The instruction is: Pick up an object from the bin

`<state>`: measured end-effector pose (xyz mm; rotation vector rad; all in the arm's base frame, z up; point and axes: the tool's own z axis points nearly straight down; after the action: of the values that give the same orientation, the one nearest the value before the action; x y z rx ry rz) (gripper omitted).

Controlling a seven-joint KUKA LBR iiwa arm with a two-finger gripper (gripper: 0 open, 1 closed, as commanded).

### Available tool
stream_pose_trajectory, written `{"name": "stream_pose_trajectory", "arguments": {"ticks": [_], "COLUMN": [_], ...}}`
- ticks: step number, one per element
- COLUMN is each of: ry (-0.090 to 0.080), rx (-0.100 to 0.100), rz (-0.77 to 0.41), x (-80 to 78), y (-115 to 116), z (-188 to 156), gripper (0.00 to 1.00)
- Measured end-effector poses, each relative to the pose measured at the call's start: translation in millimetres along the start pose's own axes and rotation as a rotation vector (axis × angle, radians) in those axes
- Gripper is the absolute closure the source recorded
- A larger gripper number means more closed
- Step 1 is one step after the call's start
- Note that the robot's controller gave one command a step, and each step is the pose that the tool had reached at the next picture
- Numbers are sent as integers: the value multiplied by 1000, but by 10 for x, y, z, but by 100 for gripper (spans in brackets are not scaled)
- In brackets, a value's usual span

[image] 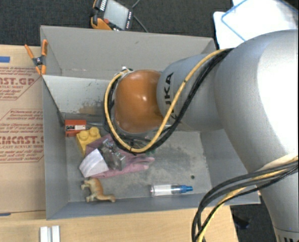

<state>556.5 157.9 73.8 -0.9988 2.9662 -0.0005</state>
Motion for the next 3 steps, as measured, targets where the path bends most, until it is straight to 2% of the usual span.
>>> {"name": "stream_pose_trajectory", "arguments": {"ticks": [1, 2, 3], "ry": [25, 16, 13], "rx": [-2, 2, 2], "rz": [393, 401, 445], "x": [25, 9, -20], "y": [-203, -264, -290], "z": [52, 52, 23], "gripper": [0, 0, 100]}}
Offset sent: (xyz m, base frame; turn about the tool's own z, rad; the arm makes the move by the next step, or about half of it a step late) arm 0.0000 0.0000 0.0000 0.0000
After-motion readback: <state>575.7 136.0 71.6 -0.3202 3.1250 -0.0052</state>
